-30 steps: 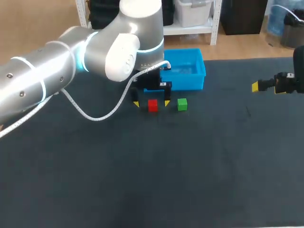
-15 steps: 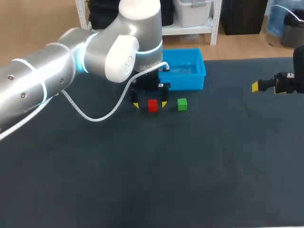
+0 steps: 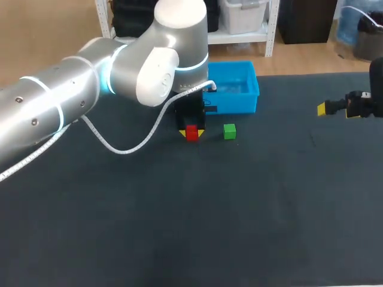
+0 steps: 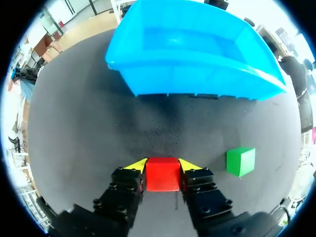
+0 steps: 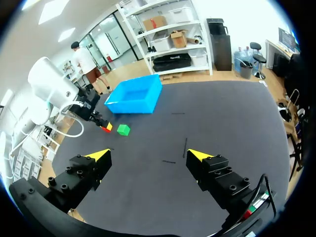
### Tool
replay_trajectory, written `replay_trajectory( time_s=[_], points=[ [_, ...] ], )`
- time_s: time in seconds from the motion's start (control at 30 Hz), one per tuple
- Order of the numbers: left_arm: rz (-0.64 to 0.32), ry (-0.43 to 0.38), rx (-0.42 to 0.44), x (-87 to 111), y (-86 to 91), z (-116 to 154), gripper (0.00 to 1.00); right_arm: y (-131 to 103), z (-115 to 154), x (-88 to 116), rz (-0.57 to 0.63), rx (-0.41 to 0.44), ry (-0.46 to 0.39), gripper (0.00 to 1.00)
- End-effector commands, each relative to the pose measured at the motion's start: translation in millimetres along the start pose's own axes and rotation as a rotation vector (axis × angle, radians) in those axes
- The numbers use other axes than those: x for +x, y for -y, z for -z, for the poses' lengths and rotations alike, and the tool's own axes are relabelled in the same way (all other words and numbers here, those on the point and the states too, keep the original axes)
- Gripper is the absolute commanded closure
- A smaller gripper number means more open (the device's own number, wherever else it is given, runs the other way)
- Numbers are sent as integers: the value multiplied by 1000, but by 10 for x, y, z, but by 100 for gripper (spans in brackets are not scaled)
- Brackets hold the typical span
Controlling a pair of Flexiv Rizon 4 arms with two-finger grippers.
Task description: Use the left arm to pick the red cube and place it into the blue plastic box first, then use the right arm to grasp the green cube and put it into the same blue plastic box after the first action is fully finished.
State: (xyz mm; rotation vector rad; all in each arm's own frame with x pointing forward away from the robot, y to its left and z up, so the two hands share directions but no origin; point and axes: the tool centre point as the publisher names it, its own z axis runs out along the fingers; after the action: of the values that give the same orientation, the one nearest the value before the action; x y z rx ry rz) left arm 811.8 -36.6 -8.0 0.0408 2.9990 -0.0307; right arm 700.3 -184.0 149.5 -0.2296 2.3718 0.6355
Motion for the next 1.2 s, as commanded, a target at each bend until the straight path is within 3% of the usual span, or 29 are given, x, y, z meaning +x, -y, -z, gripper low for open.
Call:
replay_trajectory(
  time_s=[0.03,0.37,0.9,1.2],
  points=[
    [0,-3,1,-32,6,-14,100,6,4,0,1,-1,-1,0],
    [0,14,18,-37,-18,169,100,6,4,0,1,-1,-1,0],
    [-15,88,32,-25,-120,1003,100,6,4,0,1,-1,-1,0],
    [-21,112,45,29,-205,1143,100,6,4,0,1,-1,-1,0]
  ],
)
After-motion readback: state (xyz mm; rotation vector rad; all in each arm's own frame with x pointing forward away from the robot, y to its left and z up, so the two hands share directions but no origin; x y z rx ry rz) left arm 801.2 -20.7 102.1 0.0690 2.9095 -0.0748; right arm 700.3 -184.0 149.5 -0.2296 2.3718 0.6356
